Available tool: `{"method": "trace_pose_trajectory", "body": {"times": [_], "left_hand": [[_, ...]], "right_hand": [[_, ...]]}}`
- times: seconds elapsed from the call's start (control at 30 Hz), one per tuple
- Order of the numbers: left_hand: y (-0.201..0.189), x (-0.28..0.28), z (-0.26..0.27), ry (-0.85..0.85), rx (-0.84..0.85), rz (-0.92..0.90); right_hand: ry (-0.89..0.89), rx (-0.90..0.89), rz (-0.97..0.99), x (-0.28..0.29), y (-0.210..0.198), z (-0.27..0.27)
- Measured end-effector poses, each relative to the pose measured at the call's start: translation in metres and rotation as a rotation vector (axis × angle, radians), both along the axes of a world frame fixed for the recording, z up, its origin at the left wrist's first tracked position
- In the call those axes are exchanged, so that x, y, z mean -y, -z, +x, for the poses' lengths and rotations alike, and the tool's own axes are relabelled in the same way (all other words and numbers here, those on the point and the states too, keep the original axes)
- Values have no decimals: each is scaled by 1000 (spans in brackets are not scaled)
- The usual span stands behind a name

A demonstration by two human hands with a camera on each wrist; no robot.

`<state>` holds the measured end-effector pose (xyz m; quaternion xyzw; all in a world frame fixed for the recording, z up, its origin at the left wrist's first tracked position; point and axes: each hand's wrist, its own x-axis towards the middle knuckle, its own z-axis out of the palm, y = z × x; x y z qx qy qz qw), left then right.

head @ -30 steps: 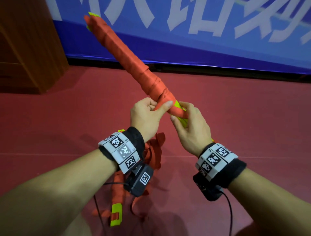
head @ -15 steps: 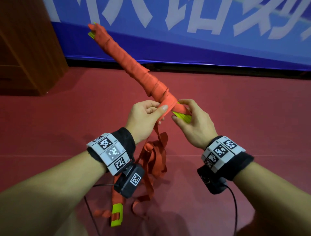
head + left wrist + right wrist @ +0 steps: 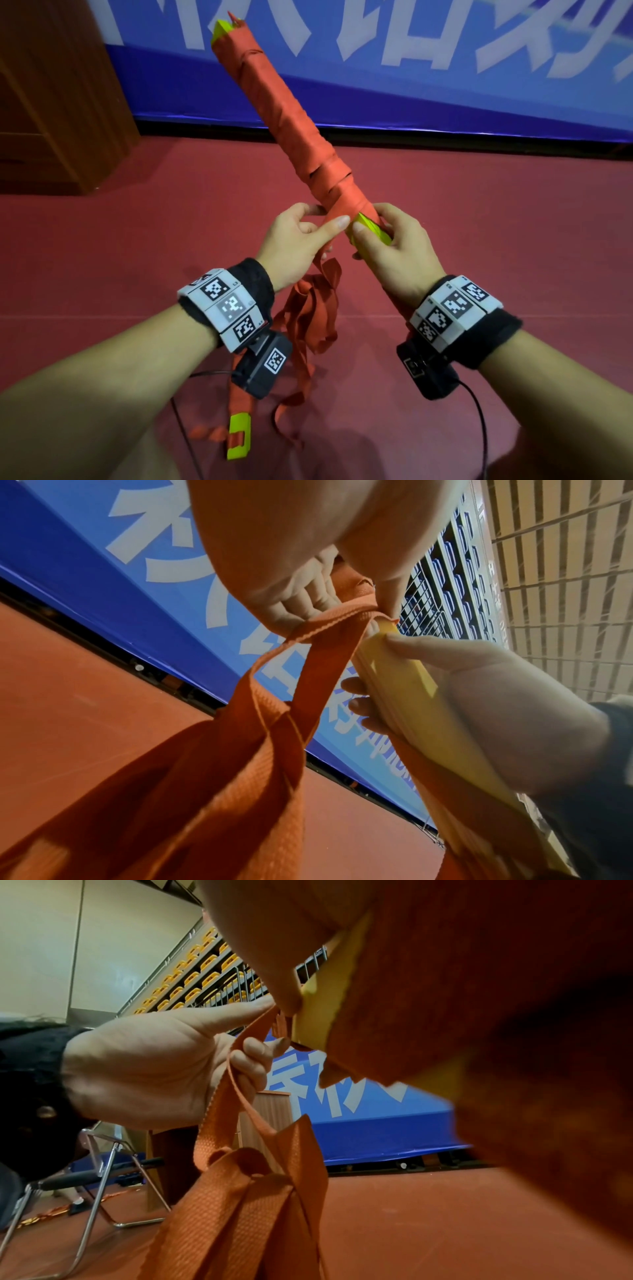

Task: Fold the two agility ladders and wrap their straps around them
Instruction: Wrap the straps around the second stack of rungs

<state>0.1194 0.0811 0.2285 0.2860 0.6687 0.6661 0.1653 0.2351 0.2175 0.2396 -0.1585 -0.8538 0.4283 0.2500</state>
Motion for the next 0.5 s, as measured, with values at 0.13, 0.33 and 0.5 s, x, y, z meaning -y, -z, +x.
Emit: {"method": "trace_pose_trajectory", "body": {"times": [0.13, 0.33, 0.5], "left_hand": [[2, 1, -5, 31, -25, 2], [1, -1, -7, 22, 65, 40], [0, -4, -6, 37, 135, 75]], "right_hand": [[-40, -6, -55, 3, 1, -1], [-69, -10, -134, 2, 2, -2], [-60, 74, 84, -1, 1, 1]]}}
